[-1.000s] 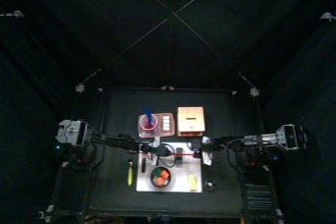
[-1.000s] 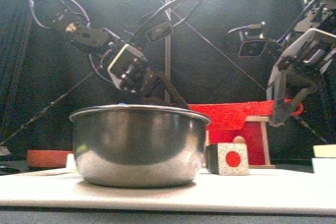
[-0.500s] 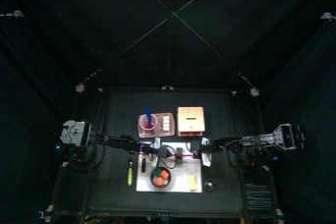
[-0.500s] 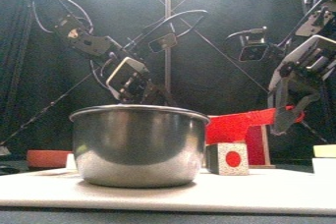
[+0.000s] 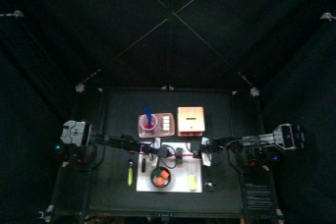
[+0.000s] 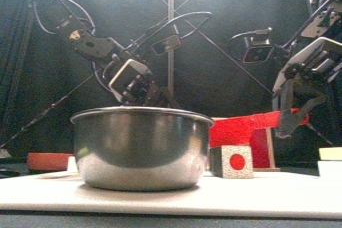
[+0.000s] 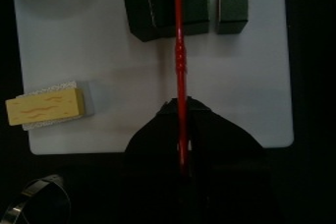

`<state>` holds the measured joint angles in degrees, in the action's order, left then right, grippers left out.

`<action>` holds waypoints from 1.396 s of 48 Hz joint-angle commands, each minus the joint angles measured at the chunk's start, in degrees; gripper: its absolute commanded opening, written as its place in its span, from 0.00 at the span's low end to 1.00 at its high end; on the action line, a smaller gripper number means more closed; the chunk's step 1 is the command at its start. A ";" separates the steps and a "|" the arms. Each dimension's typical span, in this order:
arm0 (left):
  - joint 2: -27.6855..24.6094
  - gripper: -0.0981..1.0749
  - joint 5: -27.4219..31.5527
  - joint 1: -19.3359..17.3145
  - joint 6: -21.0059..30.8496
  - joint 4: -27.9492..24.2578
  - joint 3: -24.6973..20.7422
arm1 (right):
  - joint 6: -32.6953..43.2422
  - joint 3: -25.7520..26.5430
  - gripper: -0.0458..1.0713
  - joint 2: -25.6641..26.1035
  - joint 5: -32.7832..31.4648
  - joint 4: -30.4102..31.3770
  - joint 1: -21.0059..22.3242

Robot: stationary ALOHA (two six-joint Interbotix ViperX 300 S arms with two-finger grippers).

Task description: Cut green sushi roll

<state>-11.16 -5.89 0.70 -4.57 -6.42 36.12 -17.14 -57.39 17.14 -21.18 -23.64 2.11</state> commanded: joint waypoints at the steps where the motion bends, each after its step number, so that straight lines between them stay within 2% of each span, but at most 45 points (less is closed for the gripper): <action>1: 0.70 0.40 1.93 0.26 -0.26 -0.26 1.05 | 0.26 -1.23 0.36 0.62 -1.14 0.26 -0.53; 35: 1.32 0.40 3.25 0.97 0.00 -0.09 0.79 | 0.35 -0.97 0.36 0.62 -2.11 -0.26 -1.41; 67: -0.53 0.40 3.25 0.70 -0.09 -0.09 0.97 | 0.35 -1.58 0.36 -0.26 -1.85 -0.18 -1.05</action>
<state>-11.69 -4.48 1.67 -4.48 -6.33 35.68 -17.23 -57.48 16.52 -21.27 -23.99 1.32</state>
